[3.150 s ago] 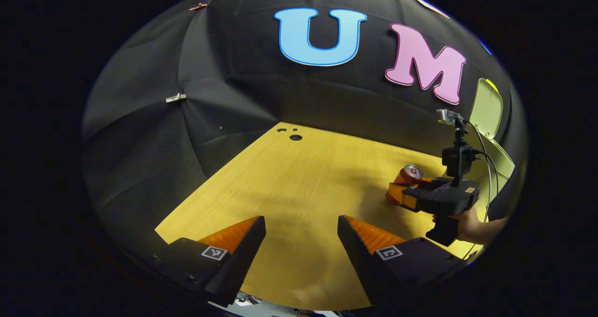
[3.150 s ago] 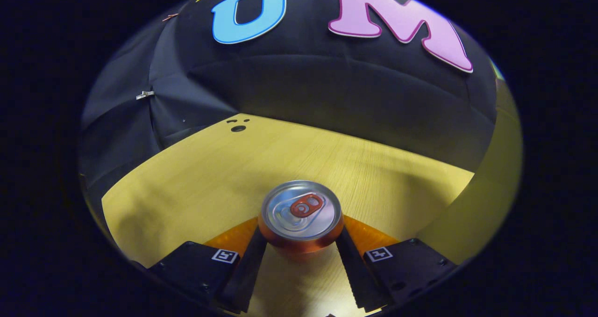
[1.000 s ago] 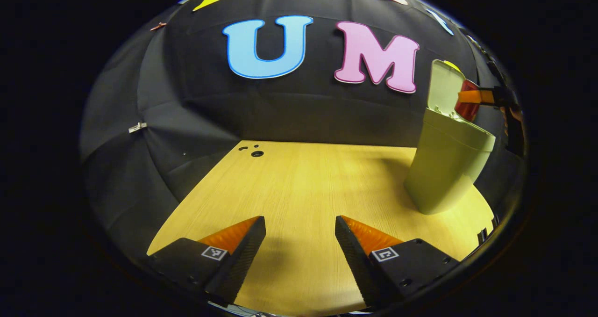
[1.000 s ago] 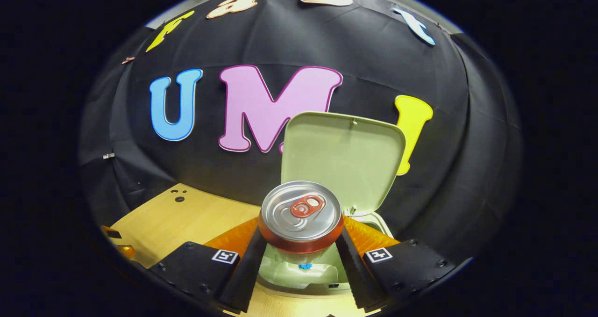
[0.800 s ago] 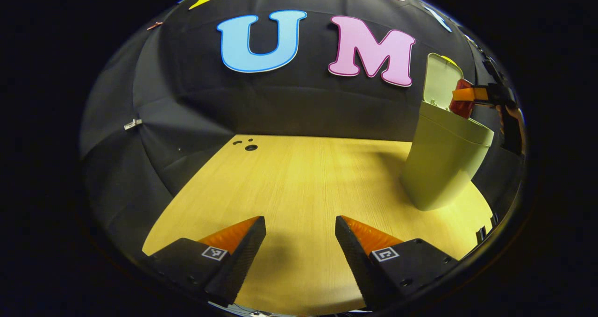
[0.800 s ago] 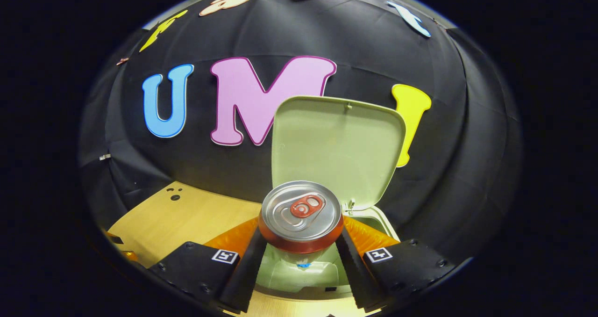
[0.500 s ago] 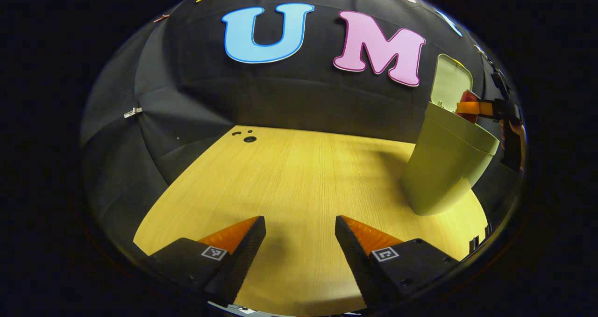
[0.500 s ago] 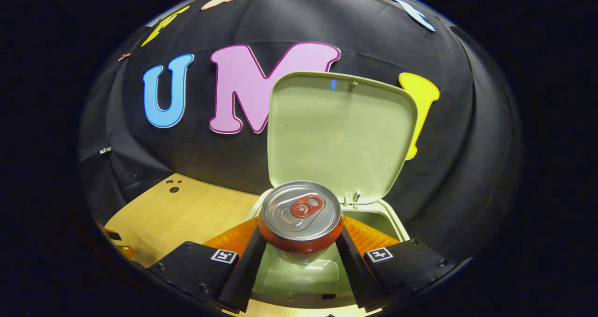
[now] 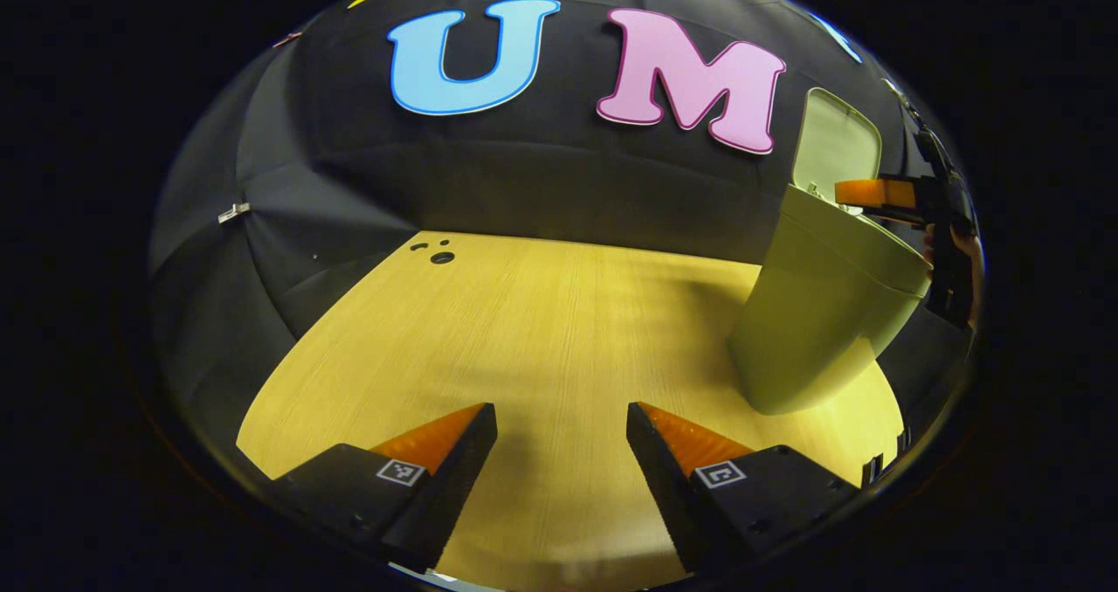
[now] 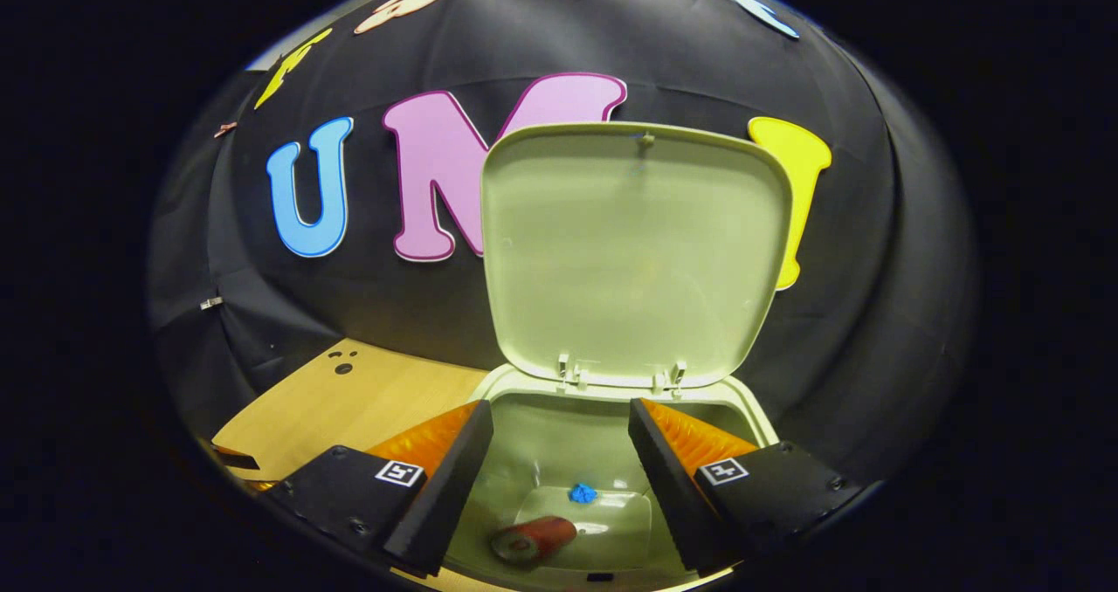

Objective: Press the lid of the desktop garbage bin to open it, pick up the crumpled paper on the desktop and throw it into the bin, then pick up the pop can on the desktop and drop it into the bin, and finally close the garbage bin lid.

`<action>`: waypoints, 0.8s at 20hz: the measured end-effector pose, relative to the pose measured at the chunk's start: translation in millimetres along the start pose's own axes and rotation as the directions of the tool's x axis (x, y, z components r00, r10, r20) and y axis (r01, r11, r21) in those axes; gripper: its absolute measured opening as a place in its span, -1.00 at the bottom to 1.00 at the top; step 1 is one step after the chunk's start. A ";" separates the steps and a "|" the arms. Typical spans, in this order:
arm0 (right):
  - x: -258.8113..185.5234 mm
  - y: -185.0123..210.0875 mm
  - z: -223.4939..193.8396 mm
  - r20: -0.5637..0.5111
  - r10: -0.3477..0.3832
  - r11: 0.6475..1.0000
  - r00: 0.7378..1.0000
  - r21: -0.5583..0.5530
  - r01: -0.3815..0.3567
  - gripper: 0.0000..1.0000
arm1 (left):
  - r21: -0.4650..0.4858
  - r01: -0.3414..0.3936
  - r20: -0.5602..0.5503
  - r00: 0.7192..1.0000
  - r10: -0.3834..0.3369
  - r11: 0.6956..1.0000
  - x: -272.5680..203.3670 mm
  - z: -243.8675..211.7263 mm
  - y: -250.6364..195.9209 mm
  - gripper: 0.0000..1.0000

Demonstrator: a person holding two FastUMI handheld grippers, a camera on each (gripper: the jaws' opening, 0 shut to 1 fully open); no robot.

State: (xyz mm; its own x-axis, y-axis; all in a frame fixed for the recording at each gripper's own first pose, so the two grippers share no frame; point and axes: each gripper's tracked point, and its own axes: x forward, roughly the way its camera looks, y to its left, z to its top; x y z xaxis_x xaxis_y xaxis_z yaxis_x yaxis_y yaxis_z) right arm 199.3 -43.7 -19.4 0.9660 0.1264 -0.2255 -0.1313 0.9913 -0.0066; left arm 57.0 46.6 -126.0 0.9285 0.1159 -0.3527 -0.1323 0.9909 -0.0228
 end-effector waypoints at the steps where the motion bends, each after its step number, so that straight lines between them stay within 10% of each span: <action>1: -5.4 -2.4 5.1 0.007 -0.005 1.000 1.000 -0.004 0.005 0.96 | 0.012 0.007 0.003 1.000 -0.007 1.000 -1.3 1.1 -1.9 0.92; 16: -61.0 -5.0 126.2 0.170 -0.011 0.999 0.985 -0.047 0.019 0.95 | -0.009 0.022 0.031 0.999 -0.022 1.000 -44.9 -15.6 8.8 0.92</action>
State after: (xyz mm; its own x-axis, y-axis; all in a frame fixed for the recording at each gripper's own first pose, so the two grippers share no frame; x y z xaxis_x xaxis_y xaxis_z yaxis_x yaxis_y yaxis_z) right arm 169.2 -51.8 117.4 0.9912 0.1200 -0.0562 -0.1231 0.9908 -0.0566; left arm 8.8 49.1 -125.0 0.9416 0.0965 -0.3227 -0.1151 0.9926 -0.0390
